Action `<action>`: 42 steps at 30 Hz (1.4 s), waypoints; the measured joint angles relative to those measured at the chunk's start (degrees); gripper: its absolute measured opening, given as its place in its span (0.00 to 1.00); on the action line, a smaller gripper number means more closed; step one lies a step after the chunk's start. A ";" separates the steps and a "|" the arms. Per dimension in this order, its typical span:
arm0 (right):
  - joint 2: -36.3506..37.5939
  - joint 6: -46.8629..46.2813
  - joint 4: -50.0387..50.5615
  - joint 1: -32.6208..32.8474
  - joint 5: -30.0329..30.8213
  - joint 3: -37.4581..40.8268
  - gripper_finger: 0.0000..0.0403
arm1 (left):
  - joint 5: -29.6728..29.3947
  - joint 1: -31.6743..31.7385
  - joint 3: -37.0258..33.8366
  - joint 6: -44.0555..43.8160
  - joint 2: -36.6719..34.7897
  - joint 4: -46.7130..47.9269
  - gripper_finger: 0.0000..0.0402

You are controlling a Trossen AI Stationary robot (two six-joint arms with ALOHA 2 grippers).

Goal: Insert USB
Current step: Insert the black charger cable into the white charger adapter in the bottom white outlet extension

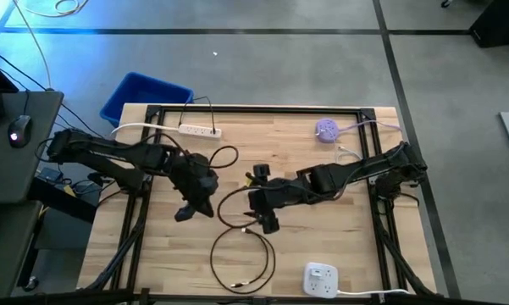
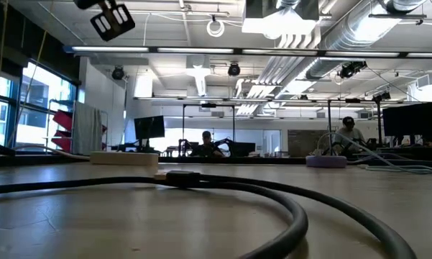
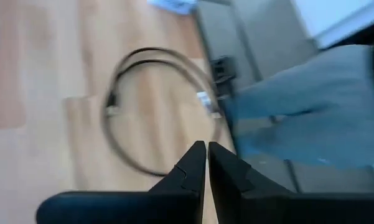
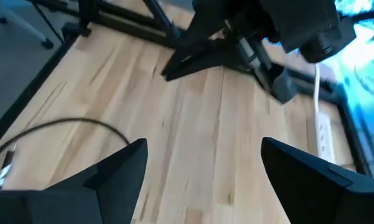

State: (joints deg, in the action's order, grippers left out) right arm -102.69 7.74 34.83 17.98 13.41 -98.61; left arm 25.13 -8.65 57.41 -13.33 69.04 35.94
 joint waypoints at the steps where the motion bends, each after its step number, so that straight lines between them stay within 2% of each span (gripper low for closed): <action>1: 0.00 -0.17 1.20 0.82 -0.13 0.01 0.74 | -1.33 -0.37 -0.60 0.74 0.00 -0.30 0.00; 5: -1.03 -4.81 7.78 4.58 -1.26 0.13 0.74 | -7.07 -2.94 -2.95 7.77 1.02 -3.43 0.01; 9: -4.46 -15.77 10.84 7.60 0.47 0.13 0.74 | -12.36 -5.91 -6.98 10.51 4.28 -17.07 0.07; 13: -8.08 -29.28 10.86 10.28 4.18 0.24 0.74 | -14.19 -8.73 -8.99 14.72 11.18 -29.51 0.16; 19: -8.32 -52.87 12.04 13.11 14.79 0.12 0.70 | -23.17 -10.13 -9.03 19.40 23.28 -33.05 0.29; 22: -8.08 -60.11 10.44 14.44 17.97 -0.02 0.66 | -24.53 -10.13 -9.03 17.42 28.02 -35.35 0.33; 28: -8.04 -65.89 9.49 16.14 18.08 -0.02 0.61 | -22.79 -11.45 -9.01 15.94 33.47 -39.21 0.35; 42: -8.04 -67.29 9.29 16.57 18.11 -0.02 0.53 | -34.33 -15.63 -8.94 10.82 37.16 -47.15 0.36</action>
State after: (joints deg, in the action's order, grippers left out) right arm -110.74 -59.55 44.12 34.54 31.53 -98.63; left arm -9.20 -24.29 48.47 -2.52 106.19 -11.21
